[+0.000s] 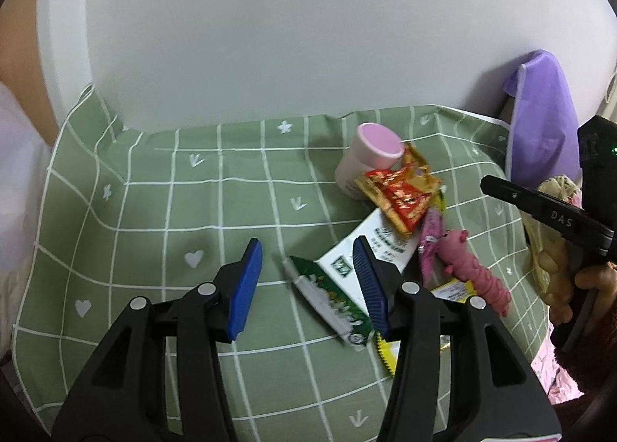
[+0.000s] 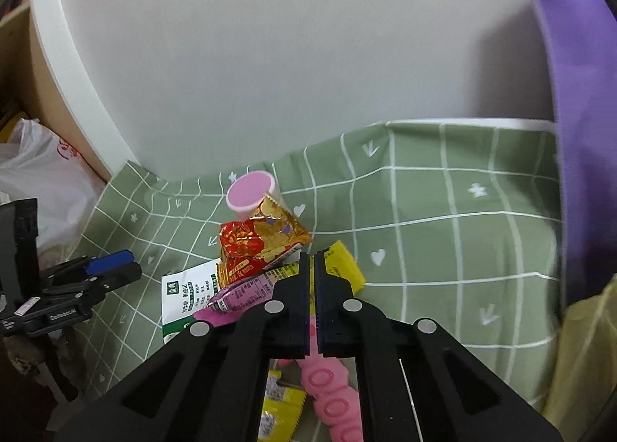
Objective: Collect trash
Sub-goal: 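Grasp the red-gold candy wrapper with the left tool while the right tool grasps the yellow wrapper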
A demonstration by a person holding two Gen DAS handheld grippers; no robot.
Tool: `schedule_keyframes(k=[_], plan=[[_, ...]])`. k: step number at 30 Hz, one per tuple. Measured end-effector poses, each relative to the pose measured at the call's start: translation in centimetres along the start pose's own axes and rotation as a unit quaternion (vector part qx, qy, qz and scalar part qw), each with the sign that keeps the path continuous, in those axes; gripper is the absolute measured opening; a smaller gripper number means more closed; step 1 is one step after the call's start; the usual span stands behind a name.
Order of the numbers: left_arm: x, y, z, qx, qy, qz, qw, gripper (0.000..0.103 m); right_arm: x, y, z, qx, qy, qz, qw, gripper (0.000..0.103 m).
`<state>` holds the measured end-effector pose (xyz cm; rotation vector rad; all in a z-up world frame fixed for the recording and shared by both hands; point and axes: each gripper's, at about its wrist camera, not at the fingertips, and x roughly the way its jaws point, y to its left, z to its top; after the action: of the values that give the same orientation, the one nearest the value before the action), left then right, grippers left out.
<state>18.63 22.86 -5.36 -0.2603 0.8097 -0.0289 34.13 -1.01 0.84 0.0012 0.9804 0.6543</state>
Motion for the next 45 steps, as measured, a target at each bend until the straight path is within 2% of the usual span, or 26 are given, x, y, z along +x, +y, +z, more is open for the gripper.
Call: schedule_keyframes(k=[6, 9, 11, 12, 14, 16, 20, 21, 22, 23, 29, 31, 34, 38, 41, 45], plan=[[0.6, -2.4, 0.6, 0.023, 0.003, -0.047, 0.9986, 0.047, -3.1, -2.0, -1.2, 0.009, -0.013, -0.024, 1.000, 0.005], [1.8, -4.3, 1.9, 0.056, 0.003, -0.066, 0.9963, 0.053, -3.7, -2.7, -2.1, 0.013, -0.009, -0.044, 0.999, 0.008], [3.2, -5.6, 3.2, 0.083, 0.003, -0.058, 0.9948, 0.053, -4.0, -3.3, -2.7, 0.015, -0.005, -0.059, 0.998, 0.038], [3.9, -6.0, 3.7, 0.091, 0.006, -0.057, 0.9942, 0.053, -4.2, -3.6, -3.0, 0.018, -0.004, -0.055, 0.998, 0.061], [5.8, -6.7, 4.7, 0.105, 0.023, -0.051, 0.9929, 0.053, -4.7, -4.2, -3.7, 0.035, -0.008, -0.043, 0.998, 0.061], [8.0, -7.2, 5.5, 0.114, 0.042, -0.035, 0.9920, 0.053, -4.8, -4.6, -4.2, 0.041, 0.000, -0.049, 0.998, 0.061], [10.2, -7.3, 6.0, 0.087, 0.069, -0.040, 0.9930, 0.052, -4.7, -4.5, -5.3, 0.043, 0.017, -0.043, 0.998, 0.062], [10.3, -7.1, 6.0, 0.078, 0.071, -0.042, 0.9936, 0.051, -4.6, -4.4, -5.5, 0.038, 0.024, -0.044, 0.998, 0.062], [10.3, -6.9, 6.0, 0.065, 0.073, -0.041, 0.9944, 0.041, -4.5, -4.2, -5.7, 0.030, 0.030, -0.045, 0.998, 0.062], [10.3, -6.6, 6.0, 0.059, 0.073, -0.041, 0.9948, 0.036, -4.5, -3.9, -5.8, 0.024, 0.032, -0.046, 0.998, 0.062], [6.7, -4.5, 4.8, 0.026, 0.053, -0.048, 0.9971, 0.031, -2.8, -2.6, -5.2, 0.016, 0.035, -0.048, 0.998, 0.062], [5.0, -3.5, 4.0, 0.009, 0.042, -0.040, 0.9983, 0.031, -1.8, -1.9, -4.6, 0.015, 0.038, -0.055, 0.998, 0.062], [2.0, -0.7, 2.7, -0.042, 0.014, -0.017, 0.9989, 0.031, -0.6, -1.1, -3.6, 0.026, 0.036, -0.060, 0.997, 0.062], [0.1, 2.3, 1.3, -0.104, -0.001, 0.003, 0.9946, 0.031, 1.6, -0.7, -2.3, 0.071, 0.035, -0.016, 0.997, 0.062], [-0.6, 2.9, 0.6, -0.108, -0.003, 0.020, 0.9940, 0.031, 3.9, -0.9, -1.9, 0.114, 0.046, 0.008, 0.992, 0.062], [-1.4, 2.9, 0.0, -0.099, -0.007, 0.030, 0.9946, 0.031, 7.1, -1.5, -2.4, 0.170, 0.089, 0.052, 0.980, 0.062]])
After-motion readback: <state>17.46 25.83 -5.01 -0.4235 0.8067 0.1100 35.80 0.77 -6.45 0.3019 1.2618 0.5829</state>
